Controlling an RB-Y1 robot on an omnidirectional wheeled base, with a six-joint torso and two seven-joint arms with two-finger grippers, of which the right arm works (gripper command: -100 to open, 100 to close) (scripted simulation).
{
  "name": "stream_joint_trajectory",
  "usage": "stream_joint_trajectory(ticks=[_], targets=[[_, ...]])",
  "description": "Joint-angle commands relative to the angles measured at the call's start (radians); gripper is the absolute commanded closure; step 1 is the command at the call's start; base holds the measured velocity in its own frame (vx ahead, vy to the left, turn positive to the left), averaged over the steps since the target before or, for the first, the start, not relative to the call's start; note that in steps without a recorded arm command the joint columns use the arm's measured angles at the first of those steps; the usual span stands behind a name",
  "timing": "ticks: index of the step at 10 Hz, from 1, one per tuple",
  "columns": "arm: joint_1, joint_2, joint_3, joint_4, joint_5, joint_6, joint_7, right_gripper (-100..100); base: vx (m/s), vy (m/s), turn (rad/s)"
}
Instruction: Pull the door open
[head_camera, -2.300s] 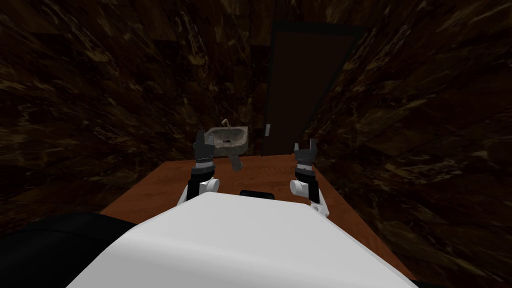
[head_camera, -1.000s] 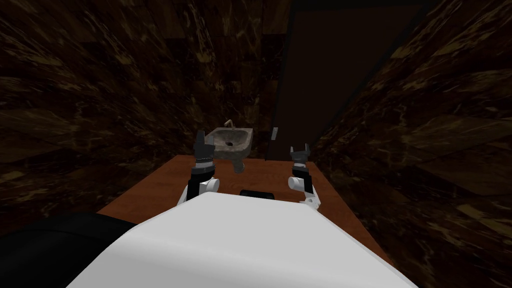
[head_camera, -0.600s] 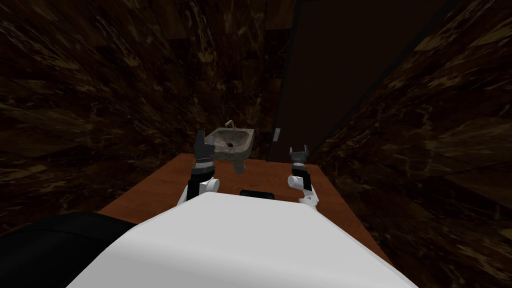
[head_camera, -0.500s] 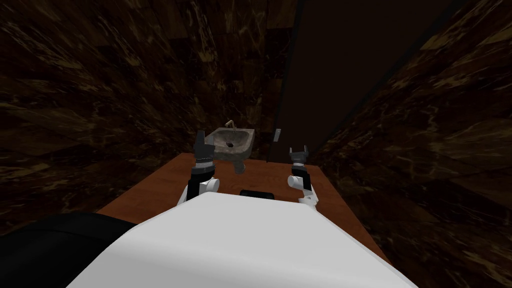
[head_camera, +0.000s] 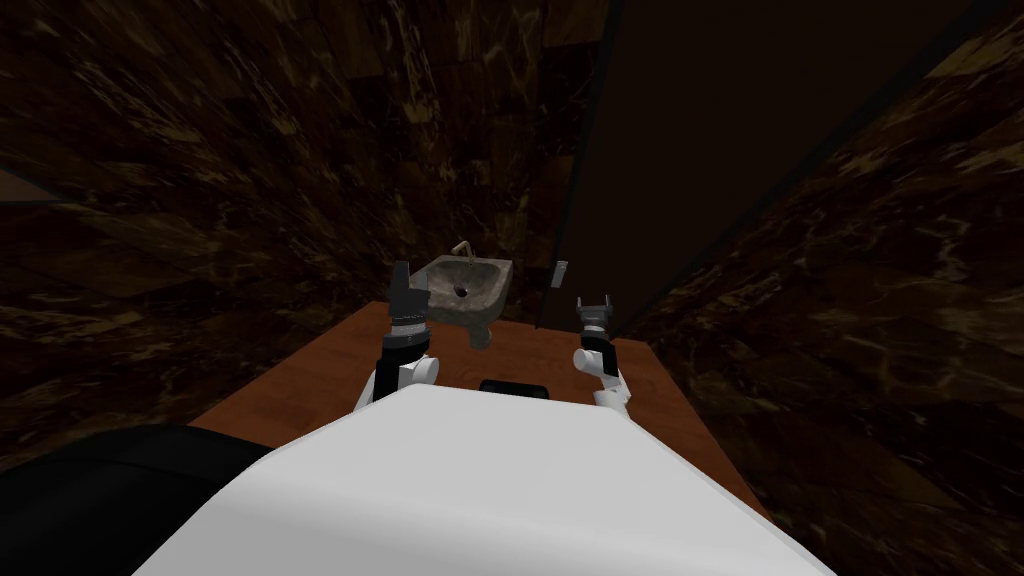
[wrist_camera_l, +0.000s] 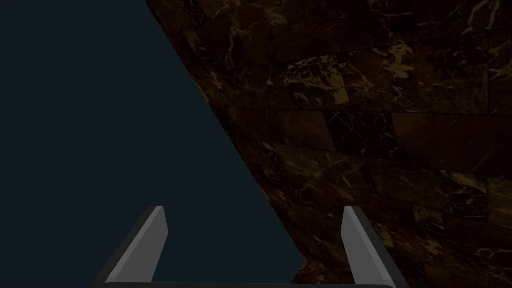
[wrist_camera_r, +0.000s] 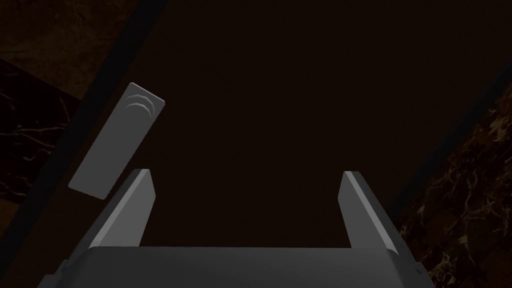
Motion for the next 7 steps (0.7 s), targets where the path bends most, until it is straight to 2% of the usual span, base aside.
stream_joint_trajectory(ticks=[1, 7], targets=[[-0.019, 0.000, -0.007, 0.033, -0.020, 0.007, -0.031, -100, 0.086, -0.046, 0.113], [-0.078, 0.004, -0.025, 0.149, -0.086, 0.020, -0.135, -100, 0.084, -0.054, 0.106]])
